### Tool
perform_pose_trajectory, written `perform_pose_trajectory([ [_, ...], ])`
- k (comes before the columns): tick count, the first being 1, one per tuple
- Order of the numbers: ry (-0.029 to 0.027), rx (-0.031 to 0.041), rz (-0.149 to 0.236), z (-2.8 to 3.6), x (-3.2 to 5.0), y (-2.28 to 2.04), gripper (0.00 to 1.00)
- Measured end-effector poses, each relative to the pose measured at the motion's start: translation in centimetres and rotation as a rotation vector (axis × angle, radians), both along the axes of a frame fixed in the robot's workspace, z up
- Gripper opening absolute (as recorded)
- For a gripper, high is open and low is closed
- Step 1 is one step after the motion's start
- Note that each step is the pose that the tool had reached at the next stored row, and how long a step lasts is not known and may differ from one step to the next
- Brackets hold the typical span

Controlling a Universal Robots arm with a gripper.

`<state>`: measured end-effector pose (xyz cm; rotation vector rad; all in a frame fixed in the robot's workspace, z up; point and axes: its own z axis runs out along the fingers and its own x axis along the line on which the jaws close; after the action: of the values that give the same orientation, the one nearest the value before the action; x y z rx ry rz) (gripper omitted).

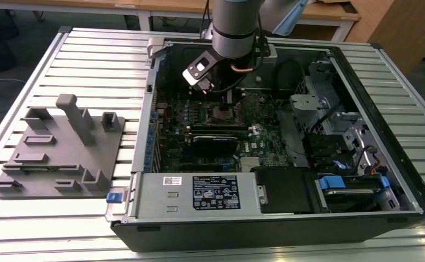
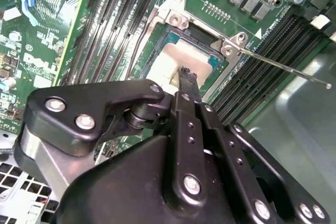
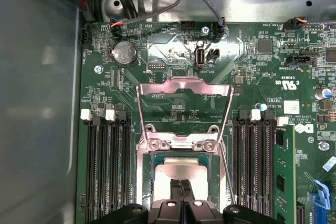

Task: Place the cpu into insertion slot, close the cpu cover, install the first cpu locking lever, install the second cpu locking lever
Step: 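Place the cpu into insertion slot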

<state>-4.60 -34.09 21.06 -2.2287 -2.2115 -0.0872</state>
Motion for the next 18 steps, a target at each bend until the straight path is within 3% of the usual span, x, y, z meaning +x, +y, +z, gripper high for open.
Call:
perform_pose_trajectory([
  [18, -0.0001, 0.0001, 0.000, -0.84, -0.12, 0.00, 0.11],
])
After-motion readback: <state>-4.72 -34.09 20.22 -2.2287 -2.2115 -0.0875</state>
